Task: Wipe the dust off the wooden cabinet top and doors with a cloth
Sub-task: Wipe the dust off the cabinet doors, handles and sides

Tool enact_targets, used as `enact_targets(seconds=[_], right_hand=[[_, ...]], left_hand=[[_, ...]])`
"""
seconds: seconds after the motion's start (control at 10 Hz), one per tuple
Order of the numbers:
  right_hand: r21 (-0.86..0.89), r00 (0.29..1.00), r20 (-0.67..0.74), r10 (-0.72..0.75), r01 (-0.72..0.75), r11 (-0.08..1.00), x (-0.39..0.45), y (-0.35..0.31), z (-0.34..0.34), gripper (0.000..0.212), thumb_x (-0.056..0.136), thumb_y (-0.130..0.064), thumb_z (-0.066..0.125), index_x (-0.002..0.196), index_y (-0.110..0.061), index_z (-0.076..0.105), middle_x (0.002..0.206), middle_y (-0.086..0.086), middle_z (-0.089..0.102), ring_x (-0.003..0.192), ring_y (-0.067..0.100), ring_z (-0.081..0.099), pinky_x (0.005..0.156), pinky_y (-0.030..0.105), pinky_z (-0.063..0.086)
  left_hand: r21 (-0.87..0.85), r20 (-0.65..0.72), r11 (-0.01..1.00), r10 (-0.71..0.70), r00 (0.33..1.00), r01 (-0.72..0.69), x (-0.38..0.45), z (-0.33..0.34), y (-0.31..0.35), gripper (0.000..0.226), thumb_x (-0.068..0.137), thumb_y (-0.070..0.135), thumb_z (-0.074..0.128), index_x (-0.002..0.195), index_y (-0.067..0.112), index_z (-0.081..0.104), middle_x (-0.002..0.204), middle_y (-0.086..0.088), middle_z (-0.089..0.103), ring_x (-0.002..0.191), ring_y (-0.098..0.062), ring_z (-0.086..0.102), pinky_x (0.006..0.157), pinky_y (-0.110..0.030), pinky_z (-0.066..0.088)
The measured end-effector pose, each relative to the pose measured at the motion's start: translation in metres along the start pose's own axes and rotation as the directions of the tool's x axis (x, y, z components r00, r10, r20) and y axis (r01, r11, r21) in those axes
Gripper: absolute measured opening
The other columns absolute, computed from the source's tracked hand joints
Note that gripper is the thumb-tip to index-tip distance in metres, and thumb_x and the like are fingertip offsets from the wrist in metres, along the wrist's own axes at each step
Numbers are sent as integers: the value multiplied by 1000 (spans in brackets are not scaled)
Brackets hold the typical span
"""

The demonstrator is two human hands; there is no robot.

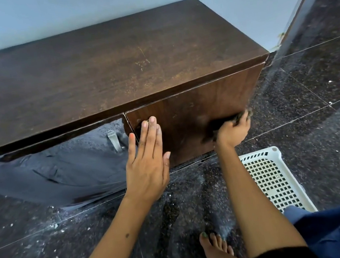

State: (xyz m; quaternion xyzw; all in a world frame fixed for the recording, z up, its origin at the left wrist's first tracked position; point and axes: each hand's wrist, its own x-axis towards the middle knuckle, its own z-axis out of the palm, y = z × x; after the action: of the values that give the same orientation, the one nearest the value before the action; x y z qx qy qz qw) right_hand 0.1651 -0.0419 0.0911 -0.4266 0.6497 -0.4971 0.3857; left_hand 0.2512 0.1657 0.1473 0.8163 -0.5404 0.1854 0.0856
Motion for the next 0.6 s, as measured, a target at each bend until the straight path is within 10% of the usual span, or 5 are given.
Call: enact_targets(seconds=[0.2,0.3,0.4,0.5,0.6], right_hand=[[-114,678,393,622,-635,764,28,54,1,35,96,-5,36,128,1,48,117,16,59,102,27,59,93,46,48],[-359,646,448,618,-504,786,23,75,-11,39,99,-15,39,135,-1,45,138,13,50,125,25,50,105,43,38],[-678,372,614,696,-204,707,-76,142,-65,54,100,-47,29,147,-22,28,156,-7,21,143,8,17,116,25,11],[-706,436,576,691,-160,690,-153,171,-136,52,101,-46,19,147,-22,23,157,-4,16,145,13,10,113,21,8],[-498,727,604,327,24,867,-137,65,-91,42,104,-33,21,145,-33,19,157,-6,15,143,7,10,102,6,6]], left_hand=[[12,0,1000,25,1000,-25,-1,-1,-2,59,97,30,27,147,1,20,157,-12,13,146,-24,8,118,-43,1],[3,4,999,33,999,-33,-1,-3,-2,59,97,30,28,147,1,20,157,-12,12,146,-24,8,119,-42,0],[-12,5,999,29,1000,-29,-2,-2,-4,59,97,31,29,147,1,20,157,-11,11,146,-24,7,119,-41,-1],[-19,4,999,25,1000,-25,0,-1,-3,60,97,31,29,148,2,18,157,-11,10,146,-23,6,119,-41,-2],[-33,8,999,20,1000,-20,-2,-1,-3,60,97,31,28,148,1,18,157,-11,9,146,-23,5,119,-41,-1]])
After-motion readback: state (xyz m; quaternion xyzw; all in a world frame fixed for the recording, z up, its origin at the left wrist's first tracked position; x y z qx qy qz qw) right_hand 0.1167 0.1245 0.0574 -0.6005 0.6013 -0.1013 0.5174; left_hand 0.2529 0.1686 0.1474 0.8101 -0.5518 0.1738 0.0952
